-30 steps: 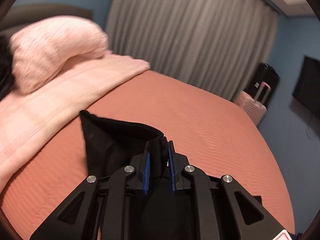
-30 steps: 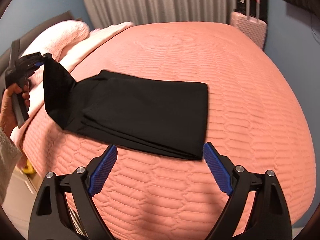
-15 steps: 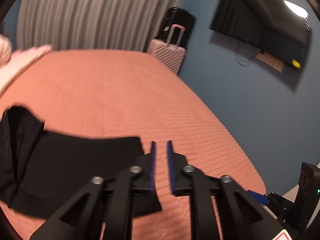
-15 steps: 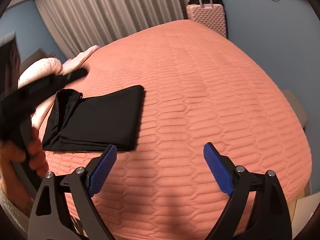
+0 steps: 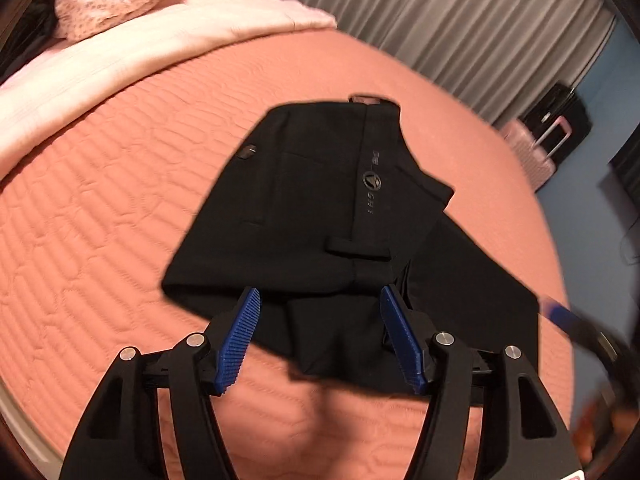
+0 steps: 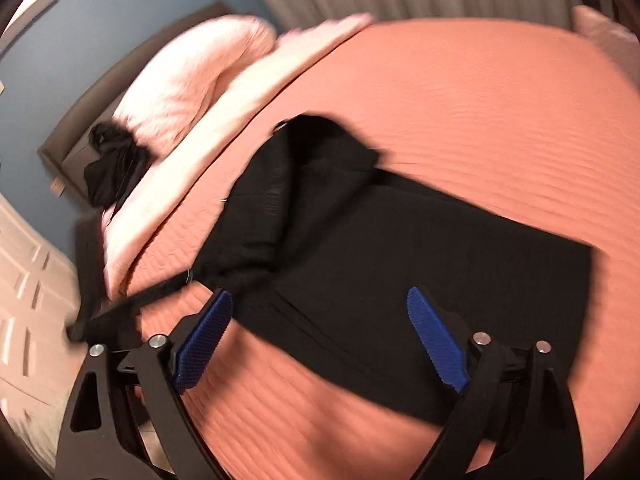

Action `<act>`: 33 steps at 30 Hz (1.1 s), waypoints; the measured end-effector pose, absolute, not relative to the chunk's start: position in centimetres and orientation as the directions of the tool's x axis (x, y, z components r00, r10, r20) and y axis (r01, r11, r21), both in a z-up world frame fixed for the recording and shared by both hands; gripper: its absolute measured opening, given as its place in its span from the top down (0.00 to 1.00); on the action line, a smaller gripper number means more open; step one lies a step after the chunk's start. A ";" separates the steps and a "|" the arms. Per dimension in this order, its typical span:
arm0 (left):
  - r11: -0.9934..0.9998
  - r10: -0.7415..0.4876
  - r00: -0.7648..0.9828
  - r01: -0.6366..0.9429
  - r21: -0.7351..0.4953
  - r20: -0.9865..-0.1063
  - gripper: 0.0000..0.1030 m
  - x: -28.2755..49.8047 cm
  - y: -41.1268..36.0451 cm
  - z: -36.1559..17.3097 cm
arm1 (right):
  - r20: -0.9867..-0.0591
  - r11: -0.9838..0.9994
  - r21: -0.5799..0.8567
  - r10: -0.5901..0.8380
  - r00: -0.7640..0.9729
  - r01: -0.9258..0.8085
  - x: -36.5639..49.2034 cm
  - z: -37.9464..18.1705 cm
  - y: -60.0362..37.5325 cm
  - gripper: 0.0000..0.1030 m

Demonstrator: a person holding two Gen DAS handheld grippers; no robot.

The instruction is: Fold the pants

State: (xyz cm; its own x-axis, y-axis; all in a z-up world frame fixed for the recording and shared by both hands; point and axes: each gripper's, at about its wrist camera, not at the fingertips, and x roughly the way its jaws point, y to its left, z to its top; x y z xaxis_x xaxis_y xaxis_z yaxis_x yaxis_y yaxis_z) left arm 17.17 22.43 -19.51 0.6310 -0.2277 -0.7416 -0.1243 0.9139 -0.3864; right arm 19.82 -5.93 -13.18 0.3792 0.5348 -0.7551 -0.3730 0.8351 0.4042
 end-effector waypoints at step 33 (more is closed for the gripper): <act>0.831 -0.122 0.649 -0.347 -0.435 -0.751 0.27 22.9 40.0 -23.6 | -0.829 0.967 0.153 0.238 0.506 -0.204 33.3 -18.3 0.2 0.16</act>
